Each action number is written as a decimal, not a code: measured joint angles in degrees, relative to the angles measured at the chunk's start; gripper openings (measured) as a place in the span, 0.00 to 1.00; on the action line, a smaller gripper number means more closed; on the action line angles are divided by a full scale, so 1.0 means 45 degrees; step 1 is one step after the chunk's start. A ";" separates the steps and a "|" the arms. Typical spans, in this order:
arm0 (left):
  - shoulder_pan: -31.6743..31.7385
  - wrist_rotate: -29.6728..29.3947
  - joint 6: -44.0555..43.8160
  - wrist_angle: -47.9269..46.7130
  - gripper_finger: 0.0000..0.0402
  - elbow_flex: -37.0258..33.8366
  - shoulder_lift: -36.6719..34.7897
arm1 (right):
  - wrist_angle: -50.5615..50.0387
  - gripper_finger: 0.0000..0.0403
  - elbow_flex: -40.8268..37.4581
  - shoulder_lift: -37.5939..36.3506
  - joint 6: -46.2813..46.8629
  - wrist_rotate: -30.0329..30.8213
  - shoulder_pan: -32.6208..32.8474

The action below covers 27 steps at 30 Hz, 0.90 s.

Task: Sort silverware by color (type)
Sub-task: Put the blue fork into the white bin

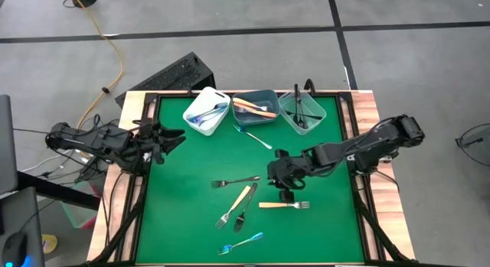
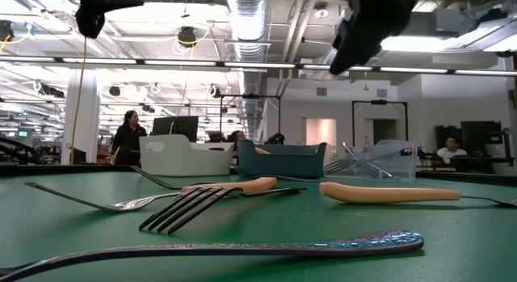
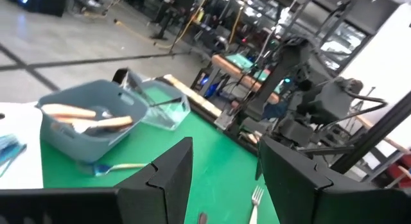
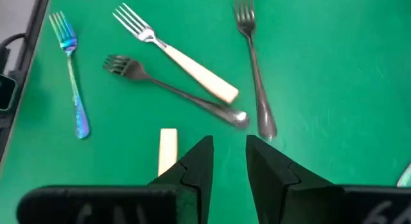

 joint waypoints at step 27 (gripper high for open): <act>0.0000 -0.0001 -0.1393 -0.0629 0.41 0.0000 0.0392 | -0.5190 0.51 0.4985 0.3449 0.1433 0.3743 -0.1112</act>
